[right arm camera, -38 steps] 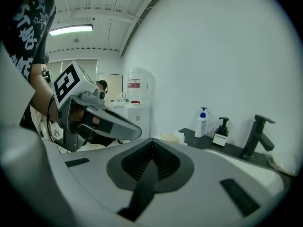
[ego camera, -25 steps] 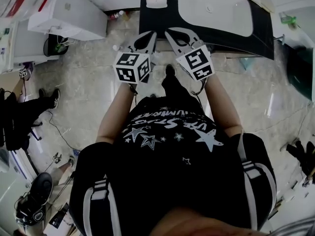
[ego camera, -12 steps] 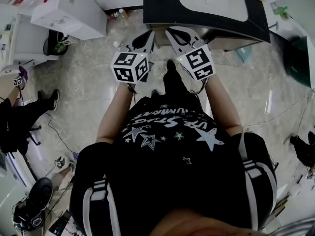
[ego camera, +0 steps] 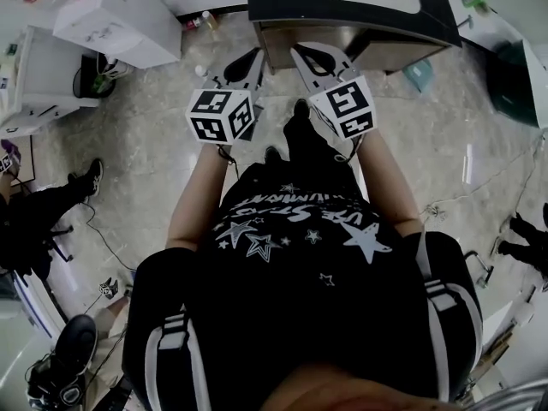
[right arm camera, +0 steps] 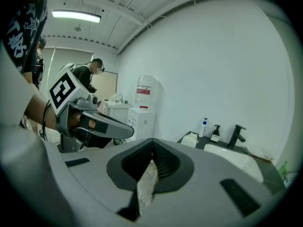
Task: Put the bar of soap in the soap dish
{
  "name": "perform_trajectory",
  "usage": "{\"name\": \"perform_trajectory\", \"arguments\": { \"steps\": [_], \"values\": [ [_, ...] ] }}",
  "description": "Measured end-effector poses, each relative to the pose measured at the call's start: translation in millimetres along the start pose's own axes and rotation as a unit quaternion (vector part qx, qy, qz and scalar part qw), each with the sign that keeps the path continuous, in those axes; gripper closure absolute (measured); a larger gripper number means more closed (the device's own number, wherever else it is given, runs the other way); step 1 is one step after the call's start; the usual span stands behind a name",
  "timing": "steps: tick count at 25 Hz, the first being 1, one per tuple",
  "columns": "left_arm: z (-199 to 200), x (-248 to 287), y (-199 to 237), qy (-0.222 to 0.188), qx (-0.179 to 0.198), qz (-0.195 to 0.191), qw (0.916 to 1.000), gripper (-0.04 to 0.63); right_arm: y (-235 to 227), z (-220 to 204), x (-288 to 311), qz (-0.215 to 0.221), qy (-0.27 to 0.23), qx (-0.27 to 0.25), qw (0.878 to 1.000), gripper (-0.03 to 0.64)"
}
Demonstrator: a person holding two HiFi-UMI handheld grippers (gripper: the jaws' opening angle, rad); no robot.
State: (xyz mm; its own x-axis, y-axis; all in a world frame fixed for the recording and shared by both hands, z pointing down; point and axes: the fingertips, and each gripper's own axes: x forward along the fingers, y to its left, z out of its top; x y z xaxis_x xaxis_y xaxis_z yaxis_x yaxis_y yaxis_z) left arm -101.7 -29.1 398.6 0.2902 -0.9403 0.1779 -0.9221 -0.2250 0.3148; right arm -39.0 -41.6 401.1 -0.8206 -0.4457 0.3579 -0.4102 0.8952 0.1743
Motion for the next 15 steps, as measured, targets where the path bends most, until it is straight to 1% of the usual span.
{"name": "perform_trajectory", "arguments": {
  "steps": [3, 8, 12, 15],
  "values": [
    [-2.5, -5.8, -6.0, -0.004, -0.003, 0.002, 1.0000, 0.583, 4.7, -3.8, -11.6, -0.005, 0.004, 0.000, 1.000, 0.609],
    [-2.9, -11.0, -26.3, -0.006, 0.001, 0.002, 1.0000, 0.583, -2.0, -4.1, -30.2, -0.007, -0.006, 0.008, 1.000, 0.609],
    [-4.1, -15.6, -37.5, -0.012, -0.002, 0.013, 0.9998, 0.583, -2.8, -3.7, -43.1, -0.003, -0.018, 0.005, 1.000, 0.609],
    [-11.8, -19.8, -50.3, -0.014, -0.004, 0.021, 0.9997, 0.583, 1.1, -12.6, -54.4, 0.000, -0.016, 0.002, 1.000, 0.609]
  ]
}}
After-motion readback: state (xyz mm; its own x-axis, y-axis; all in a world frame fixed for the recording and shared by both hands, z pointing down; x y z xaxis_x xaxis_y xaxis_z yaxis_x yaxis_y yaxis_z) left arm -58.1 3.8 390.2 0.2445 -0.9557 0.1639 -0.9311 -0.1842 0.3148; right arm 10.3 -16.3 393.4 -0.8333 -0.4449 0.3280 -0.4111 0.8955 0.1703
